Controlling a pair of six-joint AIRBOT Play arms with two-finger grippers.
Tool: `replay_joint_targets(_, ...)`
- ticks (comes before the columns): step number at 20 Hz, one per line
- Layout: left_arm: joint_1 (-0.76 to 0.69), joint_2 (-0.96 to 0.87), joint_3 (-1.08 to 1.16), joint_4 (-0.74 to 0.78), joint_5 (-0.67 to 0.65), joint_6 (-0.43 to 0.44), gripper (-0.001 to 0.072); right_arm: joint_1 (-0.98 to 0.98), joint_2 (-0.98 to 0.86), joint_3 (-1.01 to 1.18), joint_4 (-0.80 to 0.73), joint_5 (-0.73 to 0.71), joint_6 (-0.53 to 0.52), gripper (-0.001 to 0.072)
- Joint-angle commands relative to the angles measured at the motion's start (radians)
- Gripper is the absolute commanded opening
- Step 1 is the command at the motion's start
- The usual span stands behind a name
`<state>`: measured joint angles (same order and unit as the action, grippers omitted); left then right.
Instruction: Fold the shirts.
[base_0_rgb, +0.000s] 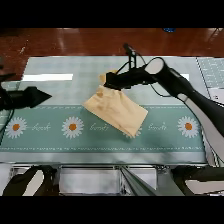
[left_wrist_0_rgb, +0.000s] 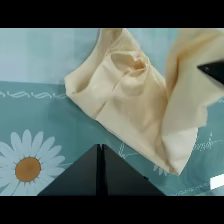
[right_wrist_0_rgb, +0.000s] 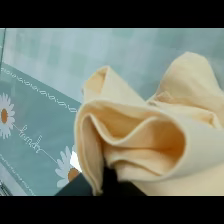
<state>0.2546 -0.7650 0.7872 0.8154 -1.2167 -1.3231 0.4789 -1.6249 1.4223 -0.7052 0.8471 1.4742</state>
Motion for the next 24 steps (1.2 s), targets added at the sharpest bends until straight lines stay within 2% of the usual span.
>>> replay_joint_targets(1,-0.061,0.093,-0.149,-0.004,0.074,0.003,0.0028,0.056,-0.146,0.089,0.028,-0.049,0.014,0.0100)
replay_joint_targets(2,-0.084,0.085,-0.155,-0.003,0.097,0.003,0.0028,0.066,-0.161,0.089,0.035,-0.059,0.014,0.0338)
replay_joint_targets(3,-0.100,0.079,-0.155,-0.003,0.112,0.003,0.0028,0.066,-0.166,0.089,0.050,-0.040,0.013,0.0415)
replay_joint_targets(7,-0.105,0.065,-0.155,-0.003,0.153,0.003,0.0028,-0.008,-0.099,0.091,0.066,0.208,0.014,0.0408)
replay_joint_targets(9,-0.105,0.066,-0.155,-0.003,0.145,0.003,0.0028,-0.081,0.007,0.091,-0.020,0.330,0.032,0.0409)
replay_joint_targets(10,-0.105,0.066,-0.155,-0.003,0.142,0.003,0.0028,-0.113,0.083,0.091,-0.134,0.382,0.074,0.0409)
replay_joint_targets(12,-0.105,0.066,-0.155,-0.003,0.142,0.003,0.0028,-0.142,0.254,0.058,-0.490,0.464,0.207,0.0409)
replay_joint_targets(14,-0.105,0.066,-0.155,-0.003,0.143,0.003,0.0028,-0.130,0.462,-0.109,-0.916,0.438,0.476,0.0409)
replay_joint_targets(15,-0.105,0.066,-0.155,-0.003,0.143,0.003,0.0028,-0.122,0.574,-0.245,-1.069,0.405,0.616,0.0409)
replay_joint_targets(16,-0.106,0.066,-0.155,-0.003,0.143,0.003,0.0028,-0.127,0.671,-0.383,-1.110,0.362,0.705,0.0409)
replay_joint_targets(18,-0.106,0.066,-0.155,-0.003,0.143,0.003,0.0028,-0.167,0.821,-0.667,-1.004,0.248,0.792,0.0409)
replay_joint_targets(20,-0.106,0.066,-0.155,-0.003,0.143,0.003,0.0028,-0.207,0.892,-0.900,-0.761,0.090,0.784,0.0409)
replay_joint_targets(23,-0.106,0.066,-0.156,-0.003,0.119,0.032,0.0028,-0.222,0.877,-1.089,-0.335,-0.101,0.552,0.0409)
replay_joint_targets(24,-0.106,0.066,-0.156,-0.003,0.106,0.052,0.0028,-0.221,0.852,-1.104,-0.247,-0.132,0.484,0.0409)
